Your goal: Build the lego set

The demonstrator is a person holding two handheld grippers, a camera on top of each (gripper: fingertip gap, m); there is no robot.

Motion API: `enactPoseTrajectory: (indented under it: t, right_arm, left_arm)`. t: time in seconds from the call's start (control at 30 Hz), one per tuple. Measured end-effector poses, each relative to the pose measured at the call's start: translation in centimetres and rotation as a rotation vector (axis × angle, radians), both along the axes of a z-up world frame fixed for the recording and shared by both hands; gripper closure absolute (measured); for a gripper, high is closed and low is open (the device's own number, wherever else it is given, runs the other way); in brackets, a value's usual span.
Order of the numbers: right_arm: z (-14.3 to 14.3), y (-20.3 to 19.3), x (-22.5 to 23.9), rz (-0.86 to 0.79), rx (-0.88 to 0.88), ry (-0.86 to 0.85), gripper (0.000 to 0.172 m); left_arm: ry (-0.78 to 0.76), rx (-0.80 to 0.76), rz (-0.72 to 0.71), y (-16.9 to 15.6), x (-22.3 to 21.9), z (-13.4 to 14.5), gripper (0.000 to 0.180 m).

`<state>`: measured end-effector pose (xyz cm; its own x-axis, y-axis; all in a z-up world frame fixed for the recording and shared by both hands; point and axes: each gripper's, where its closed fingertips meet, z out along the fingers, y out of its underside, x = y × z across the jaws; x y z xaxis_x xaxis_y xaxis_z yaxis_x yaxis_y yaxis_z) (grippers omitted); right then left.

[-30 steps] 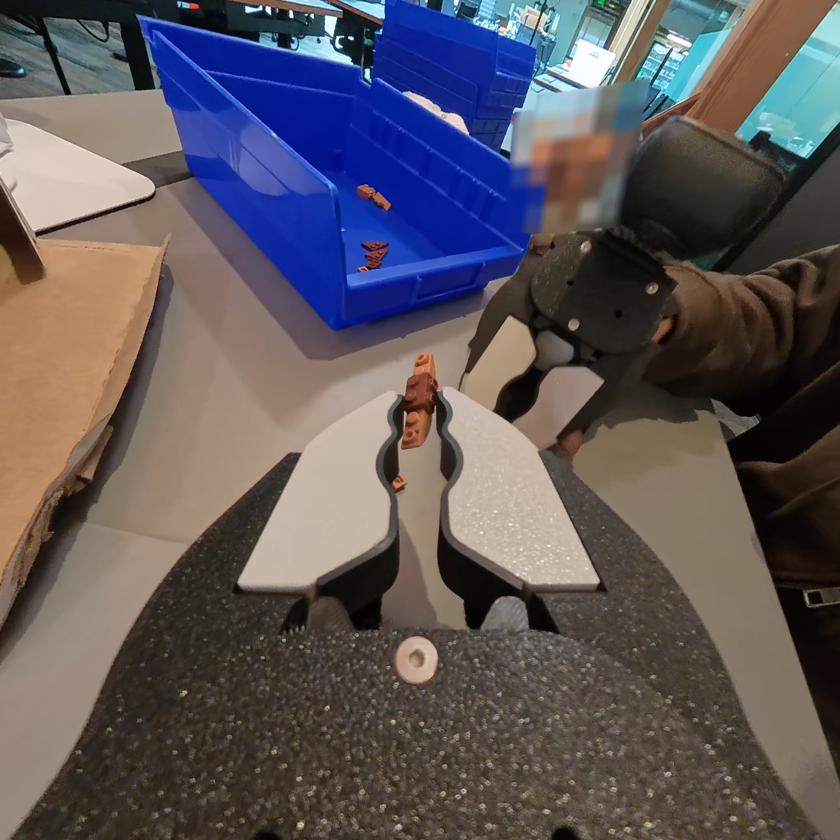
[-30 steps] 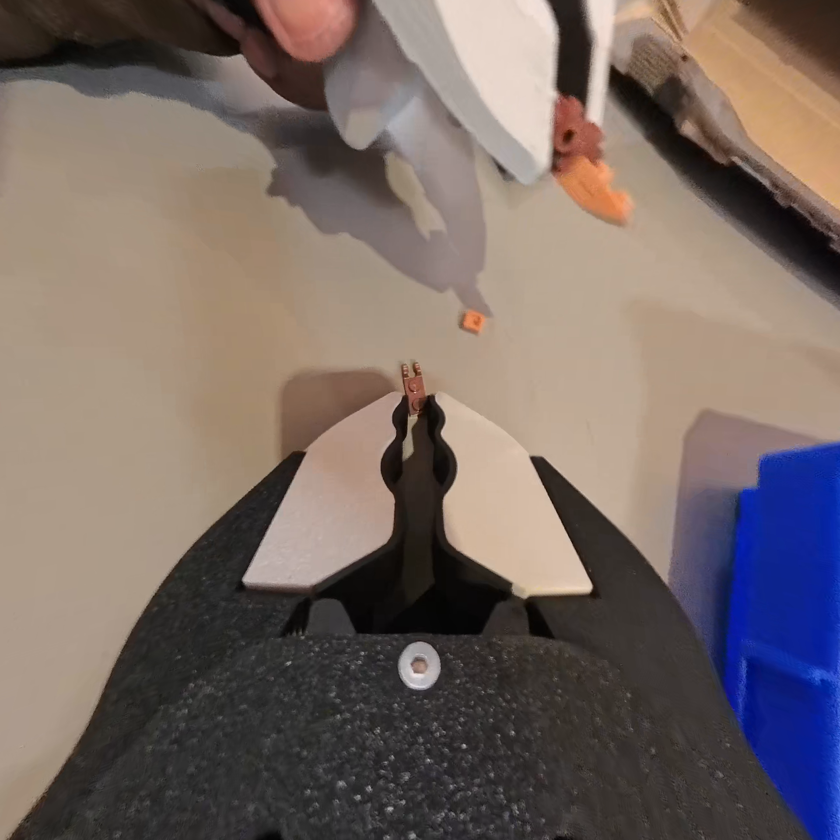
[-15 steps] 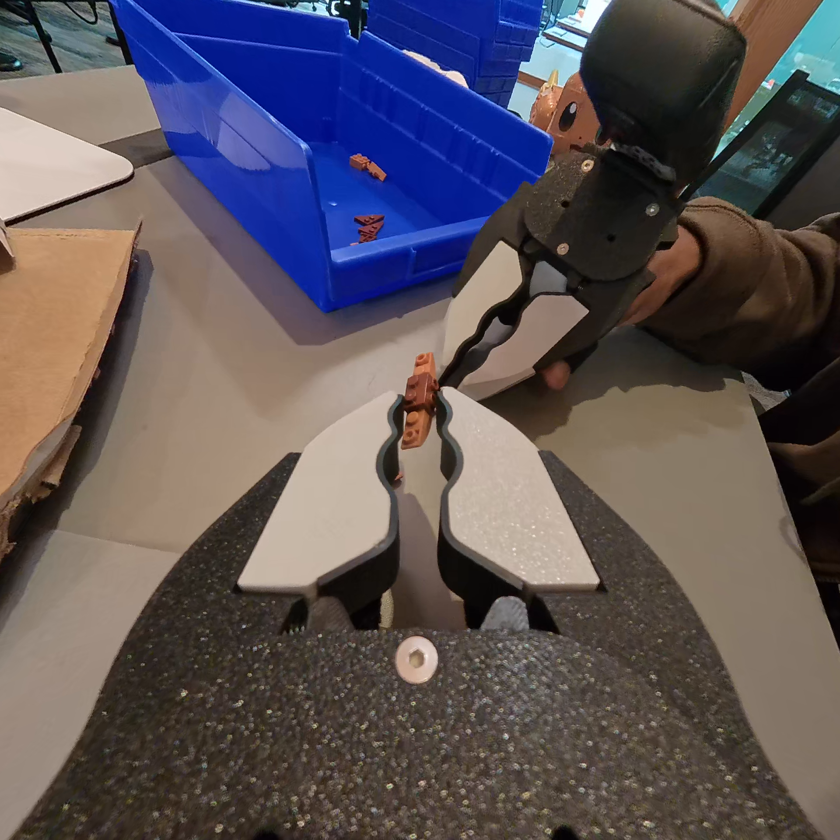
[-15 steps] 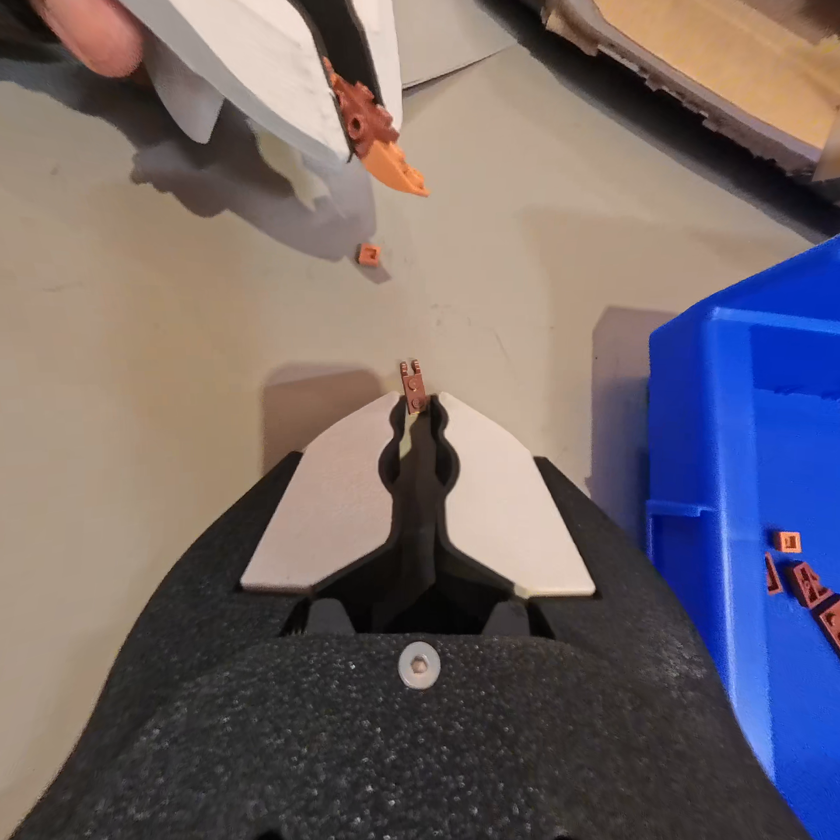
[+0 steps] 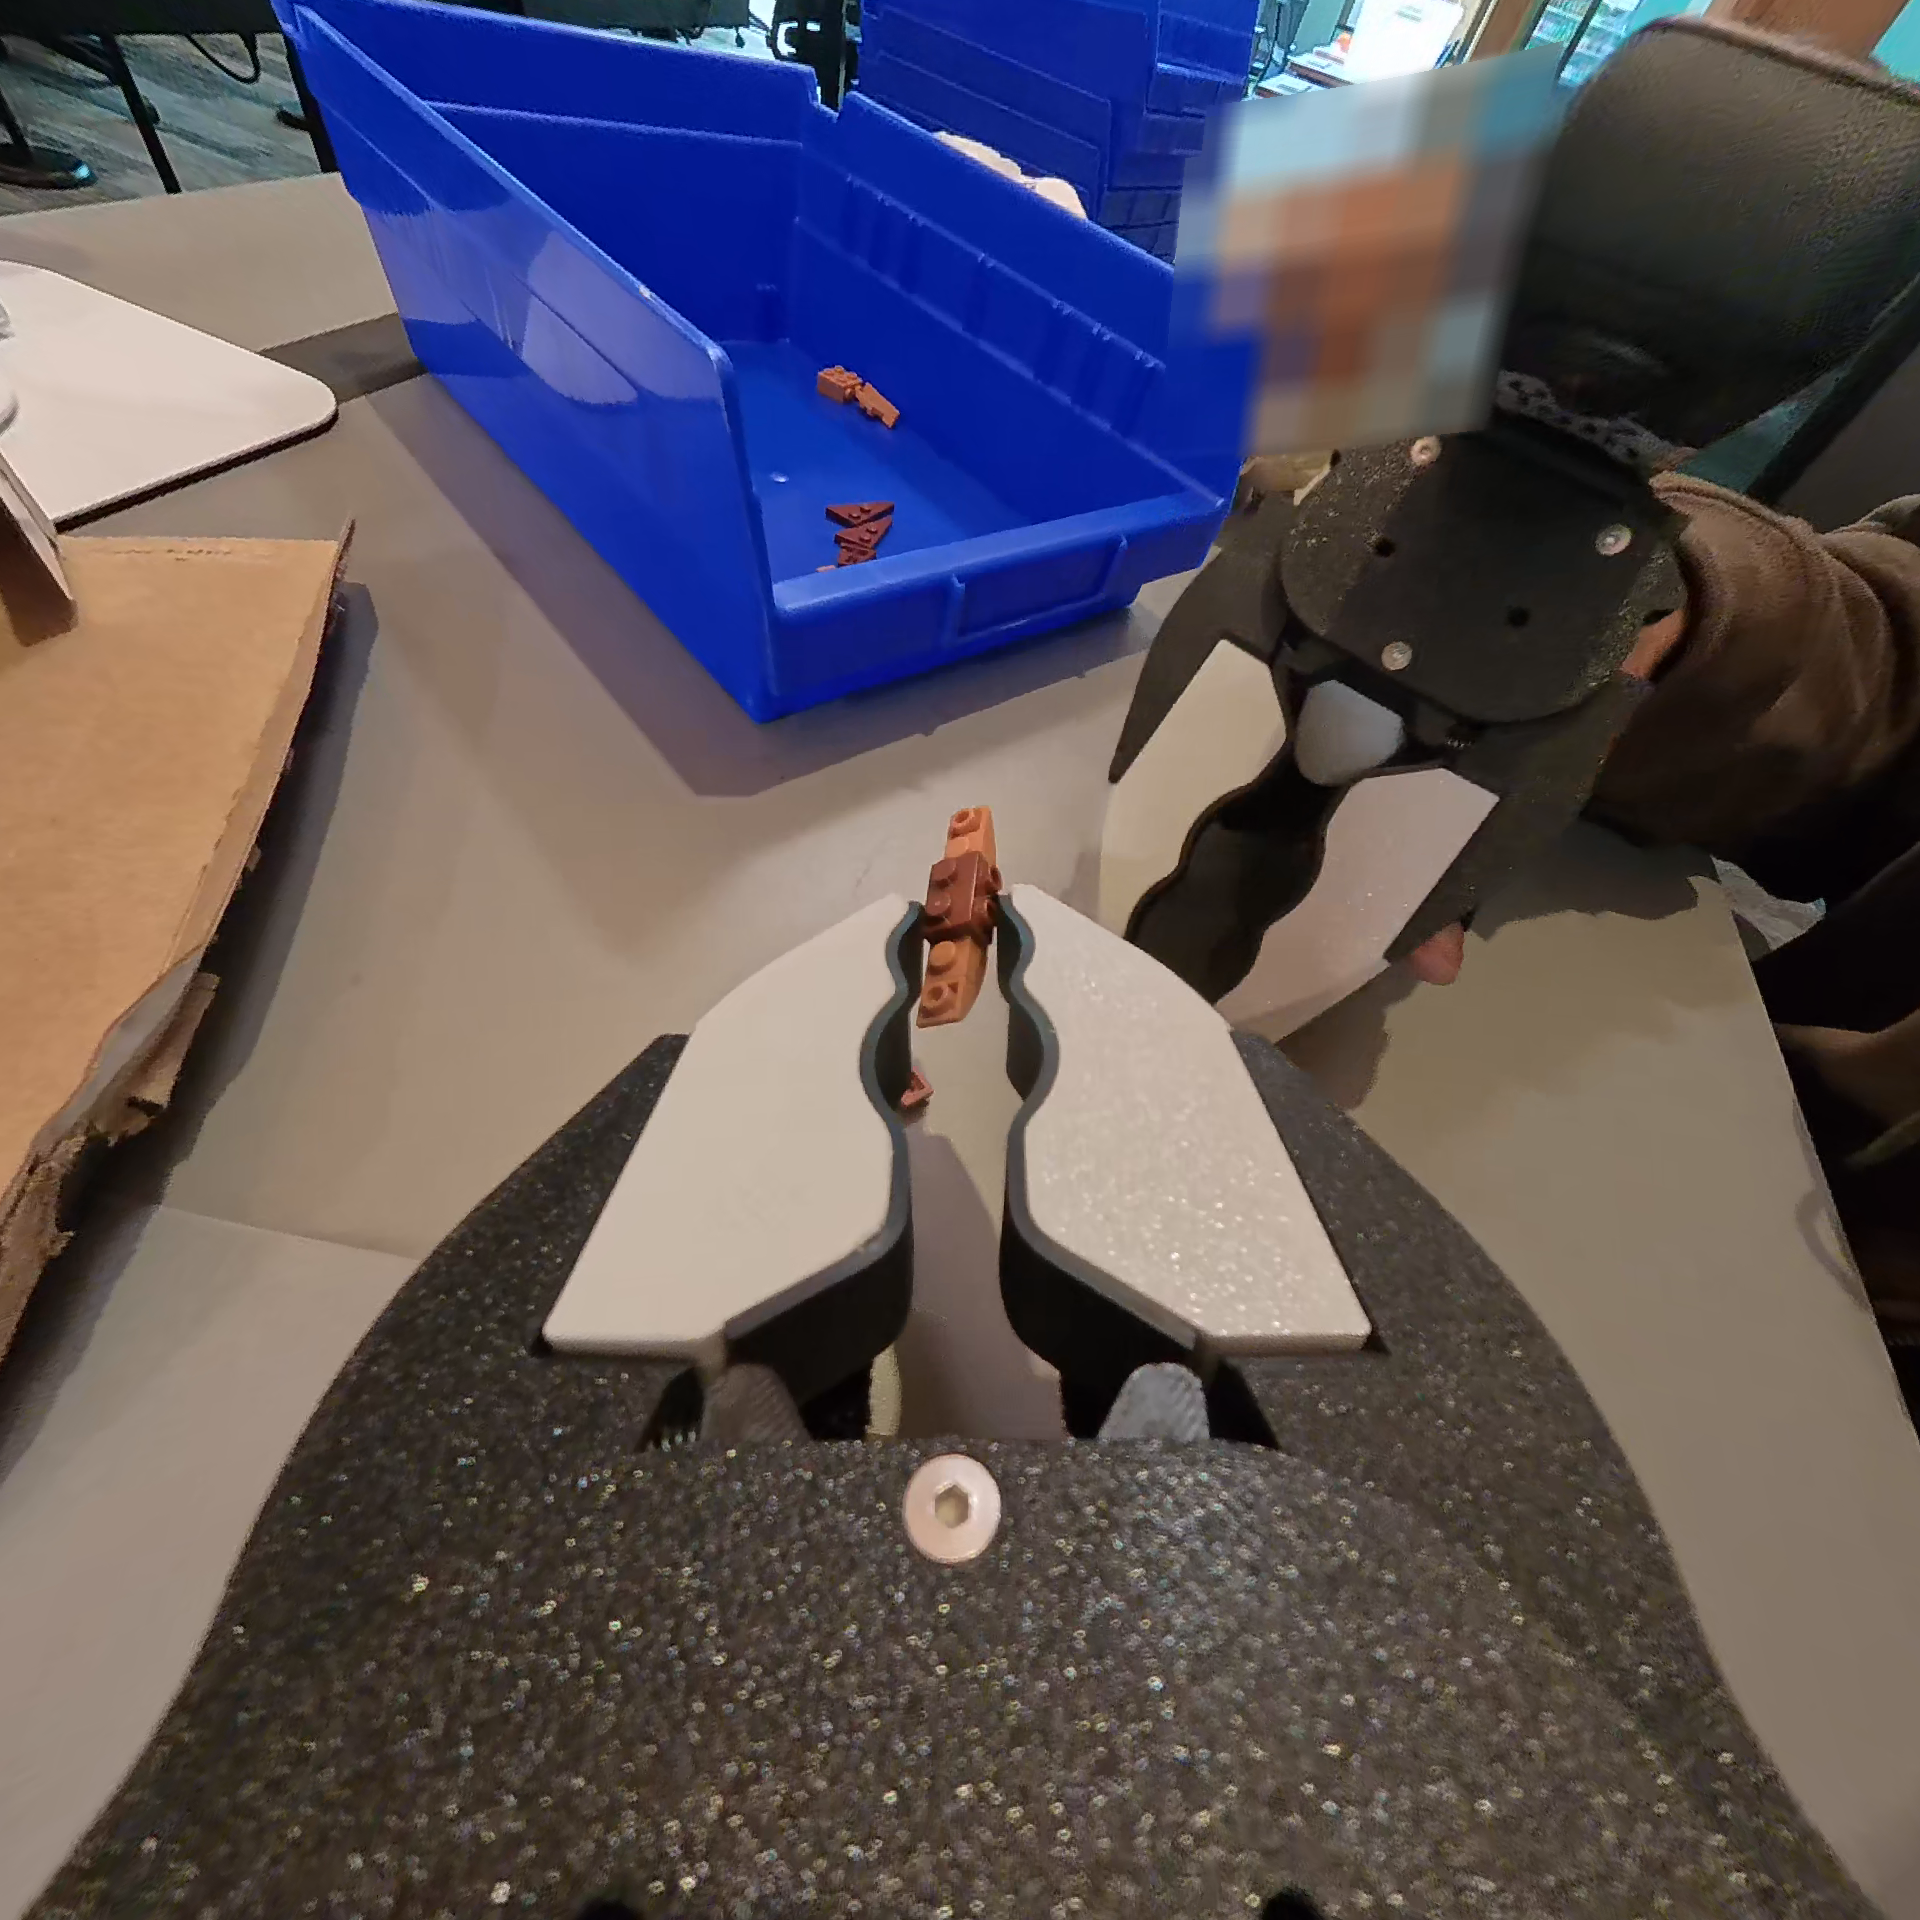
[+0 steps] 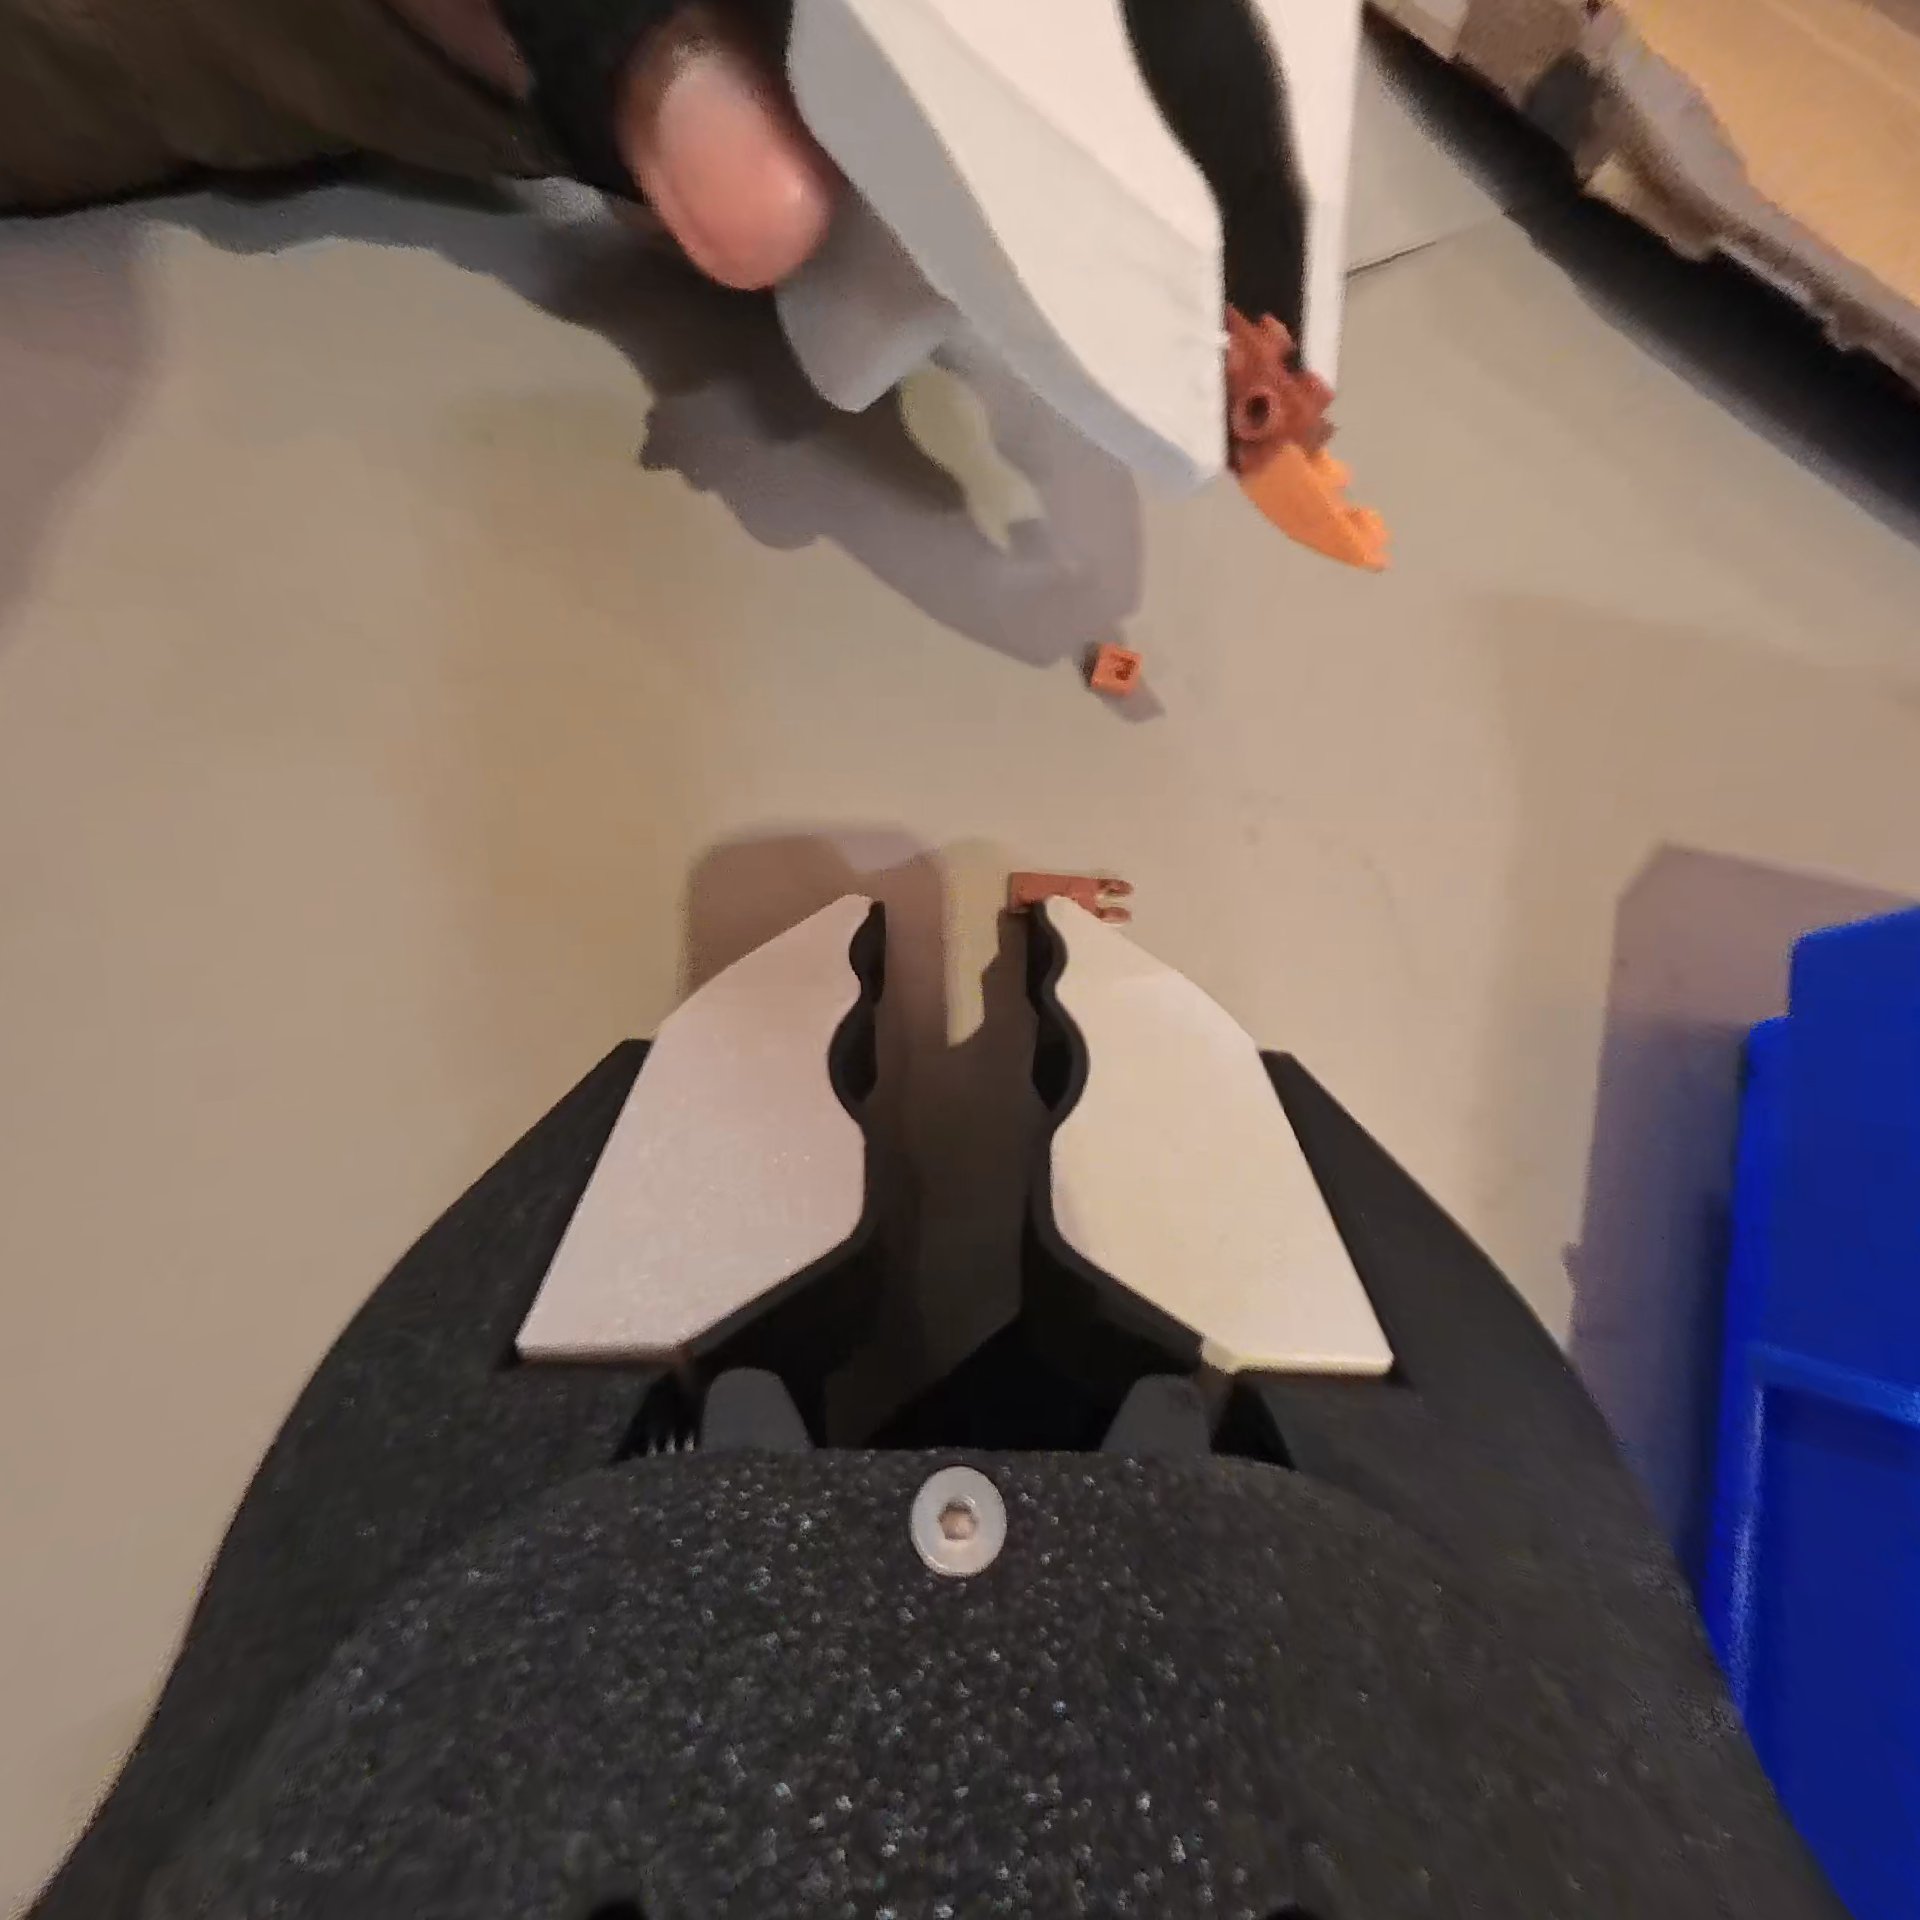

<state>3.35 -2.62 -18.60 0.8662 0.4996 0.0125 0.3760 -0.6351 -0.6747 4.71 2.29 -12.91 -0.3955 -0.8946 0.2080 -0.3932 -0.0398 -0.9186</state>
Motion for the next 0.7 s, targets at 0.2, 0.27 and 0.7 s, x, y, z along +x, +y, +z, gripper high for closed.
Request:
enactPoseTrajectory:
  t: [0.2, 0.27, 0.7]
  right_arm:
    - [0.1, 0.3, 2.1, -0.101, -0.019, 0.033, 0.147]
    - [-0.3, 0.3, 1.5, -0.085, -0.024, 0.017, 0.145]
    - [-0.3, 0.5, 2.2, -0.089, -0.008, -0.005, 0.149]
  left_arm:
    - [-0.016, -0.001, 0.008, 0.1, 0.0, 0.4, 0.168]
    - [-0.014, -0.002, 0.006, 0.1, 0.0, 0.4, 0.168]
    - [-0.018, 0.001, 0.01, 0.1, -0.1, 0.6, 0.168]
